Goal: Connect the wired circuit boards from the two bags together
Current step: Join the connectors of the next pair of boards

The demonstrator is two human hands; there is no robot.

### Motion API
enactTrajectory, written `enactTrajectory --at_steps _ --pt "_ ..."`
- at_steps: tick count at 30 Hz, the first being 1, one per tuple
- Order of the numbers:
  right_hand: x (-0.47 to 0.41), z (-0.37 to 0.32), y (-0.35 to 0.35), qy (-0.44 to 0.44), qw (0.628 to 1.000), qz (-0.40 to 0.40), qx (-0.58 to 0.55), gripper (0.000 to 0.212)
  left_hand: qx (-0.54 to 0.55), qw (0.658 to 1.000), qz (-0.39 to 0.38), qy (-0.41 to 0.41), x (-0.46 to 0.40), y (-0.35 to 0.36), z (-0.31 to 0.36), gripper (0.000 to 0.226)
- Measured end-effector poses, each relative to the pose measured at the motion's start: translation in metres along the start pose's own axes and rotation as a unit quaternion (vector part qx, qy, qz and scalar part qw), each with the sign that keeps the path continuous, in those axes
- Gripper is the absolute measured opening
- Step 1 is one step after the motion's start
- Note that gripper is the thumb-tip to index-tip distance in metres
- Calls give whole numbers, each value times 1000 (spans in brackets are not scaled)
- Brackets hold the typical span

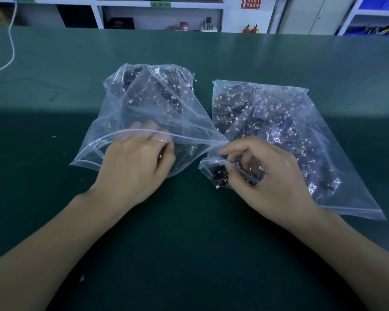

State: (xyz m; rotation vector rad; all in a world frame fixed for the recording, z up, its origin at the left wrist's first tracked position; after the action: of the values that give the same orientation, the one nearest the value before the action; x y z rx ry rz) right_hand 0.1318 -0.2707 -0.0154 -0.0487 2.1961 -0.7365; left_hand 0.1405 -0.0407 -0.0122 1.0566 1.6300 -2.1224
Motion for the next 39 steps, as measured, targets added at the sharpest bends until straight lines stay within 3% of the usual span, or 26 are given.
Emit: enactTrajectory --at_steps 2,8,16,24,34,39 --pt "0 0 0 0 1000 0 0 37 -26 999 -16 -21 -1 5 -10 20" --pt "1 1 1 -1 1000 -6 2 34 -69 993 -89 -43 3 13 -19 36" --pt "2 2 3 7 1000 -25 1 34 -76 994 -53 -65 0 9 -17 16" --pt "3 3 5 14 999 -38 5 33 -82 997 -14 6 -9 13 -11 10" --pt "3 -1 6 28 998 -56 10 26 45 981 80 170 -1 -17 26 20" --pt "1 0 2 14 1000 -23 2 31 196 965 106 139 7 -23 45 11"
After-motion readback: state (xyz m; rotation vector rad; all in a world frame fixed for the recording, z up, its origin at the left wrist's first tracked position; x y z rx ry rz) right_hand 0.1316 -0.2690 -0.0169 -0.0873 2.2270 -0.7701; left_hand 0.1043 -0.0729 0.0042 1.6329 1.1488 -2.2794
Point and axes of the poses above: each hand's wrist, its own x-axis away from the middle knuckle, its own y-axis out of the palm, z = x × y, the point moved 6 cm from there along -x, towards the middle knuckle, and after that the axes turned 5 degrees about z, right-handed, at the moved point
